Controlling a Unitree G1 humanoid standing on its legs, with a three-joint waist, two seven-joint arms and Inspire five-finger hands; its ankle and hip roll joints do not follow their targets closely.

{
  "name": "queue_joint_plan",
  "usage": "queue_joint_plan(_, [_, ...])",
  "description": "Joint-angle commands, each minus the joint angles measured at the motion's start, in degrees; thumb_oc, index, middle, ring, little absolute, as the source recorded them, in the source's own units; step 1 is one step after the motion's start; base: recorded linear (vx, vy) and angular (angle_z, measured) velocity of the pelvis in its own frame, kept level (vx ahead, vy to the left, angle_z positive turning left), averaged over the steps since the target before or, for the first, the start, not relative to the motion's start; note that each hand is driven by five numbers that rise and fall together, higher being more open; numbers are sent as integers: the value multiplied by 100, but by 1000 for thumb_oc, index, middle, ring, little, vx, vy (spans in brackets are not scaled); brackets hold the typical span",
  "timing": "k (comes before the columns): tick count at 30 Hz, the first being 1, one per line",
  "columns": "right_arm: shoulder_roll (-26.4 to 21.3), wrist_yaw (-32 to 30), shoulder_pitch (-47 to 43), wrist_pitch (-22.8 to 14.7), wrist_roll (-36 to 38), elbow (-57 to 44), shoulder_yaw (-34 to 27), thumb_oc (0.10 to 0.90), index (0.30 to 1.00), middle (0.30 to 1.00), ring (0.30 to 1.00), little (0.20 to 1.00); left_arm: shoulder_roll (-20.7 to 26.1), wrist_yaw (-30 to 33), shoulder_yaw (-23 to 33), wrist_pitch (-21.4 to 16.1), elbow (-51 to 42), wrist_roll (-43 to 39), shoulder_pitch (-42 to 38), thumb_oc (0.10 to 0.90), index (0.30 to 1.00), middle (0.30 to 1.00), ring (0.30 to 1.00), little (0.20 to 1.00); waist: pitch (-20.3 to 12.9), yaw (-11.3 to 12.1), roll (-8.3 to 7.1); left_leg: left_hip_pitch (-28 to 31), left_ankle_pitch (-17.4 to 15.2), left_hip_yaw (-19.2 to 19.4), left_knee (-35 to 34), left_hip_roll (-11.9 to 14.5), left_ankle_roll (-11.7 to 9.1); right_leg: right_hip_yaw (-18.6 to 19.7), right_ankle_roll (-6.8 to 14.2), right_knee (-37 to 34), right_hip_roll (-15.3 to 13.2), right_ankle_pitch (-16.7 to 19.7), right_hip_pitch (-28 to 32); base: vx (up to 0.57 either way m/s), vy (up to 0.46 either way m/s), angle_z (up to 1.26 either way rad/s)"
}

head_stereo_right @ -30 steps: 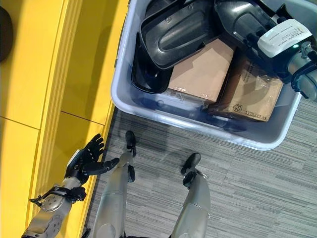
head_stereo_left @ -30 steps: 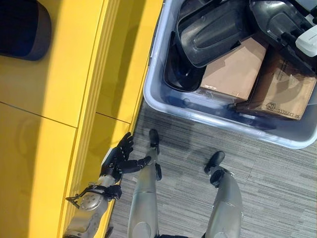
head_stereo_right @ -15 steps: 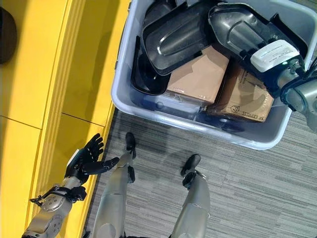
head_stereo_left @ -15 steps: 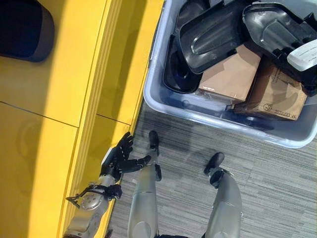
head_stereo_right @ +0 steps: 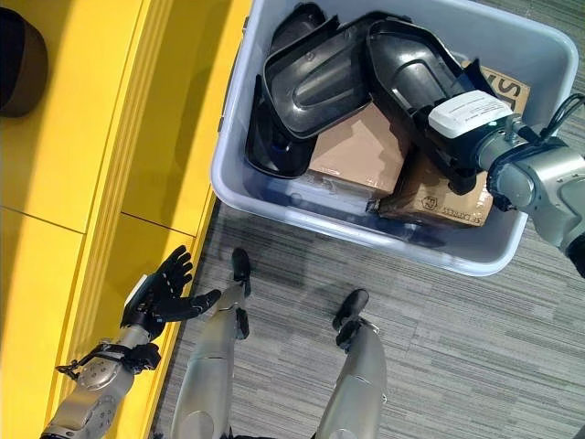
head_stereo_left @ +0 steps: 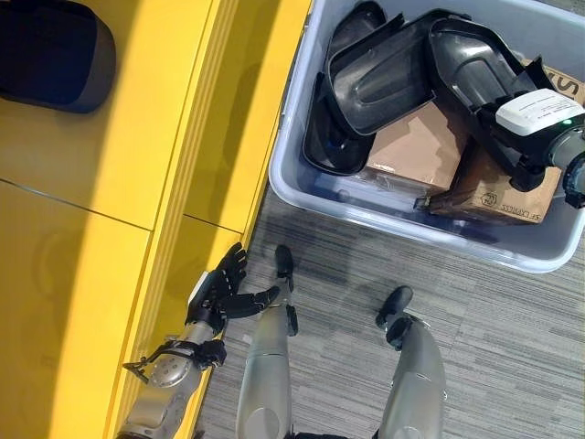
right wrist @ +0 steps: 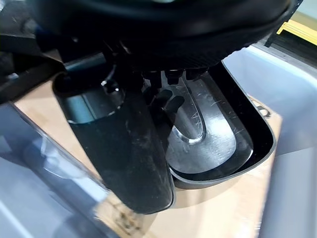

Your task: Move parts from the plastic box to the shelf.

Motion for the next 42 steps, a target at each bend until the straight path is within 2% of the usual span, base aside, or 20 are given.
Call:
queue_joint_plan(1, [70,-119,-226,-59,354,-316,-448,900,1000,1000,1000,1000,240,28,134,-442,-400,-220,131,900,1000,1000,1000,1000,-54,189,-262,160,-1264,-414,885,336,-354,182,345,-628,223,183,414,-5,19,-4])
queue_joint_plan(13, [-15,-180,-713,-47,426,-438,-253,900,1000,1000,1000,1000,287,14,225,-426,-433,-261,189,900,1000,1000,1000,1000,-55,224,-299,192,-1238,-408,887,347,-354,204,321,-659,261,184,480,-3,5,-1])
queue_joint_plan(23, [-730,-215,-739,-140,588,-929,-330,900,1000,1000,1000,1000,260,-31,365,-399,-442,-276,345,900,1000,1000,1000,1000,-56,67,-445,284,-1258,-390,885,394,-376,255,324,-653,315,179,505,-5,7,-3])
queue_joint_plan(26, [-898,-211,-536,-164,639,-1048,-507,900,1000,1000,1000,1000,237,-54,382,-384,-445,-269,394,900,1000,1000,1000,1000,-57,10,-494,305,-1274,-388,907,412,-383,259,335,-657,328,185,530,5,-2,-4])
queue_joint_plan(33, [-1241,-186,339,-230,711,-1455,-1332,900,1000,1000,1000,1000,228,-66,500,-367,-411,-225,442,900,1000,1000,1000,1000,-58,-81,-592,355,-1324,-376,966,441,-398,273,334,-603,353,139,571,12,0,-4])
queue_joint_plan(42, [-1300,-211,1149,-244,764,-1585,-2104,900,1000,1000,1000,1000,216,-67,547,-348,-416,-223,478,900,1000,1000,1000,1000,-58,-105,-652,385,-1352,-372,1003,448,-396,268,343,-604,367,136,624,0,0,0])
